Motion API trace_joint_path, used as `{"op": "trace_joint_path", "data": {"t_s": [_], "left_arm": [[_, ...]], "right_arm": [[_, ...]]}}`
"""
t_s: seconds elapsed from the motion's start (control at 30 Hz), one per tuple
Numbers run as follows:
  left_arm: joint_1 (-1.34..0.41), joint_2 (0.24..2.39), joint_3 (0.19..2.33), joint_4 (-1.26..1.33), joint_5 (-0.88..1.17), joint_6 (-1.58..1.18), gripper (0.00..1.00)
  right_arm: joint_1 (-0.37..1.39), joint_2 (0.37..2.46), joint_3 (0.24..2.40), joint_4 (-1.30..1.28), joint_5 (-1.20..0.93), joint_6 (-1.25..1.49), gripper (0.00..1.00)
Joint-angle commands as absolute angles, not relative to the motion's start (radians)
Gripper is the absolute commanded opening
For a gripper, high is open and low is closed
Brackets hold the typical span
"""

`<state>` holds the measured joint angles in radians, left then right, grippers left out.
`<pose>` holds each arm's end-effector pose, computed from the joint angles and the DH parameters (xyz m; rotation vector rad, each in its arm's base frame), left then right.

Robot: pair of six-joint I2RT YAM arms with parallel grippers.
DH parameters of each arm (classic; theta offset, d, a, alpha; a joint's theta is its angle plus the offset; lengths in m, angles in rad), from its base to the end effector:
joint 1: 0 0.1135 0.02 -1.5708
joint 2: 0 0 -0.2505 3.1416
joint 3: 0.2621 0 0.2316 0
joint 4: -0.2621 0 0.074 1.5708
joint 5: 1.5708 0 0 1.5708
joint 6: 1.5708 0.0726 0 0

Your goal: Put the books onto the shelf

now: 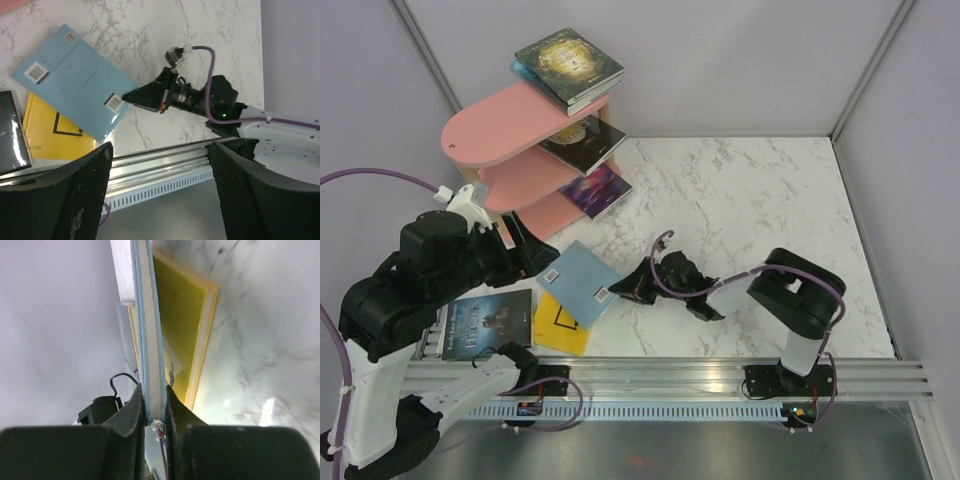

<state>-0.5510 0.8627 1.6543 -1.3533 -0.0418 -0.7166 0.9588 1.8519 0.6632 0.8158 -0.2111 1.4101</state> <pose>0.0830 -0.0475 0.4271 -0.2085 2.2041 -0.6867 0.1964 0.3064 0.1162 0.3656 2.3636 1.6035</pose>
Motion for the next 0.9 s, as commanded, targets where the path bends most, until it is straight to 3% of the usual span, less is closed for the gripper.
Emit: {"op": "trace_joint_path", "data": {"t_s": [0.0,0.17,0.37,0.63,0.87], "left_arm": [[-0.548,0.853,1.614,-1.310,-0.020,-0.692,0.81],[-0.548,0.842,1.534,-1.238,0.006,-0.703,0.81],[-0.548,0.842,1.462,-1.129,0.118,-0.718,0.84],[-0.548,0.810,1.324,-0.930,0.267,-0.759,0.99],[-0.546,0.788,1.204,-0.737,0.339,-0.831,1.00]], "right_arm": [[0.894,1.677,0.577,0.631,-0.127,1.301,0.00],[0.858,1.399,0.647,0.274,-0.071,1.151,0.00],[0.805,1.162,0.749,0.059,-0.057,1.114,0.00],[0.793,0.887,0.778,-0.032,-0.006,1.221,0.00],[0.795,0.808,0.822,-0.031,0.026,1.290,0.00]]}}
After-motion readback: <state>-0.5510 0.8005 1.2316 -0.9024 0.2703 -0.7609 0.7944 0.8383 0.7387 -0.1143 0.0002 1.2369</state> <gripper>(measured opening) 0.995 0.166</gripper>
